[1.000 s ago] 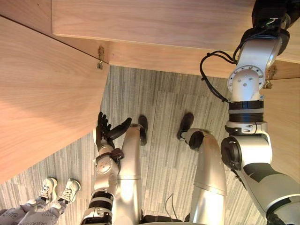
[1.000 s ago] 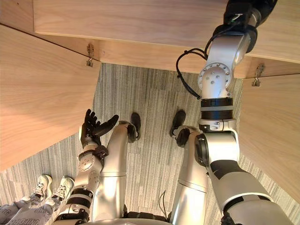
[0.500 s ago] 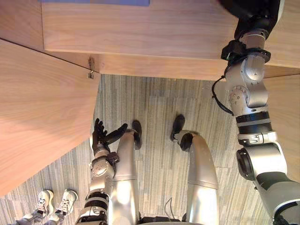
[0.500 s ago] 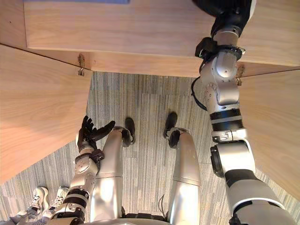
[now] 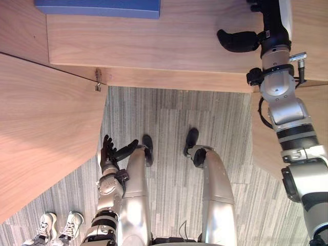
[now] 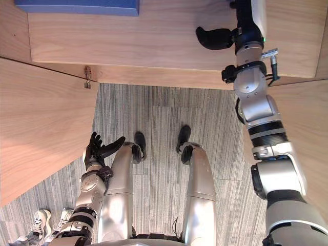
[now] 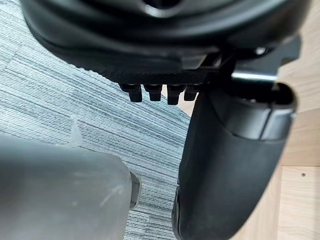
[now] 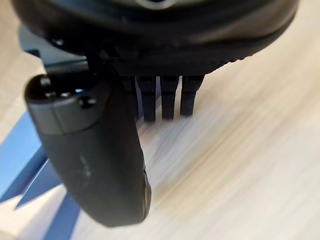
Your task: Walk over to the cabinet, pick up the folder, carry it to the office cabinet, place the folder inside the office cabinet, then close the office cabinet door
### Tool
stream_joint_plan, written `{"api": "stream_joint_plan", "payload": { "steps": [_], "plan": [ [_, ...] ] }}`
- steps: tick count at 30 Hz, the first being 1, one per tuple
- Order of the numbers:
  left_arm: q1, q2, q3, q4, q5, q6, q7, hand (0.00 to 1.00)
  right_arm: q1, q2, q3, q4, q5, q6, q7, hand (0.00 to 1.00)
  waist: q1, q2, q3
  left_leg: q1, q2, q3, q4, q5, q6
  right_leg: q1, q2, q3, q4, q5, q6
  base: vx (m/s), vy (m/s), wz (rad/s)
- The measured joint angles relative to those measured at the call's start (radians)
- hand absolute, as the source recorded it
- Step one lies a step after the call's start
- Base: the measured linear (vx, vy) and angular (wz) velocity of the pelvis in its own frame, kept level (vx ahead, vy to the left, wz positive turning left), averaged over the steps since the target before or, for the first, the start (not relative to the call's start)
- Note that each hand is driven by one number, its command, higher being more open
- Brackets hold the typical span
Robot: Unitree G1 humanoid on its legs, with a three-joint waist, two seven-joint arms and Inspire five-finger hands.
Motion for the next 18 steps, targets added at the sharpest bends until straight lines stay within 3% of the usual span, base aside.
{"api": "stream_joint_plan", "payload": {
  "steps": [5,14,18],
  "plan": [
    [-0.005,0.01,-0.003,0.015,0.001,-0.002,-0.006,1.0,0.102,-0.041,0.001,-0.026,0.044,-0.042,0.049,0.0,0.005,-0.015,-0.008,0.008,0.0,0.001,-0.01,0.0,0.0,0.01,0.0,-0.004,-0.011,0.0,0.0,-0.04,-0.006,0.0],
    [-0.009,0.026,-0.018,0.047,0.005,-0.009,-0.055,1.0,0.274,-0.094,0.113,-0.218,0.424,-0.087,0.265,0.0,0.01,-0.023,-0.013,0.03,0.0,0.009,-0.035,0.005,0.001,0.027,0.0,-0.004,-0.027,0.0,0.0,-0.05,-0.013,0.0],
    [-0.014,0.027,-0.018,0.049,0.023,-0.009,-0.064,1.0,0.327,-0.074,0.132,-0.309,0.428,-0.089,0.256,0.0,0.012,-0.023,-0.013,0.03,0.0,0.011,-0.04,0.006,0.003,0.027,0.0,-0.004,-0.033,0.0,0.0,-0.05,-0.012,0.0]
  ]
}}
